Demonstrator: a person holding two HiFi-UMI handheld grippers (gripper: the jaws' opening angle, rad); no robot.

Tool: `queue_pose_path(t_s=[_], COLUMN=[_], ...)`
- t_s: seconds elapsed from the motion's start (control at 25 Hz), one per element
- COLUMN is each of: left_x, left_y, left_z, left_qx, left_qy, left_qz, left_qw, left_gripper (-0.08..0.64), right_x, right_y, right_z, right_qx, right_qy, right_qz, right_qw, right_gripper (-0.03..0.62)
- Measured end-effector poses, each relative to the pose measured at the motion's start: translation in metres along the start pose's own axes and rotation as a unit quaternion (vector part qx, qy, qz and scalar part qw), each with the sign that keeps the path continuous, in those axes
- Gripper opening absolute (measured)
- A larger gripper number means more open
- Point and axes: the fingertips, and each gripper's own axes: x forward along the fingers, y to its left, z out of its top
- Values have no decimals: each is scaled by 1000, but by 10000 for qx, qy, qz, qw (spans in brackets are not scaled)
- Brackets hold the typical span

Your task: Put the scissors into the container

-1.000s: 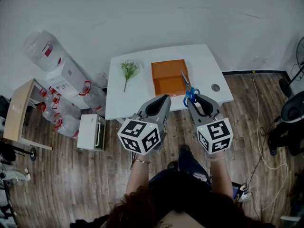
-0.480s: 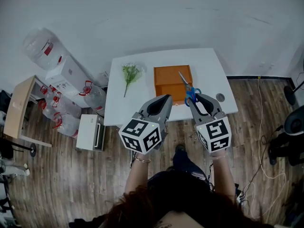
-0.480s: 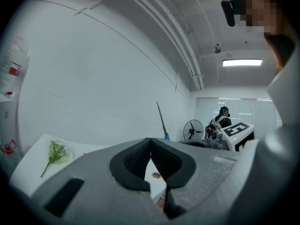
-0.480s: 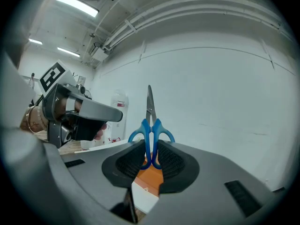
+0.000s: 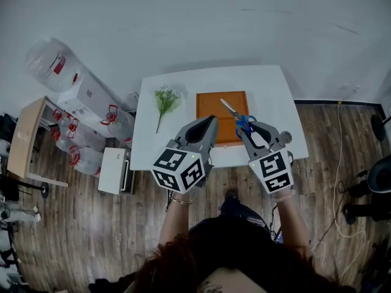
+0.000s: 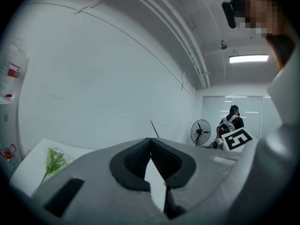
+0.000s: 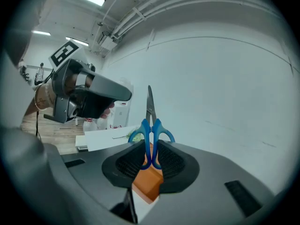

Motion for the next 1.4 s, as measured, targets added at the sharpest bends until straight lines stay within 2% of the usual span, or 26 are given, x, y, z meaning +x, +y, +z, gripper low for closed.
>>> queue_pose_path(t_s=[0.32,0.68,0.96,1.4], left_x=[32,40,45,65], left_y=[19,41,66,99], left_z=[-1,-2,6,9], left_qx=[-2,-31,16,-74], left_qy=[71,85,107,189], left_qz=[302,590,550,388], left_qw=[9995,9982,9984,9990], left_gripper=[17,17,15,15], right_x=[38,79,113,147], right_y=[-17,-12,-2,7], right_z=[-25,-59,-84,-129], right_qx=[-530,-1212,-1609,-1955], right_qy=[324,751,1128,1770], right_qz=[414,798,960,1278], right_qw=[9972,9866,9758,9561], right_gripper=[75,75,75,75])
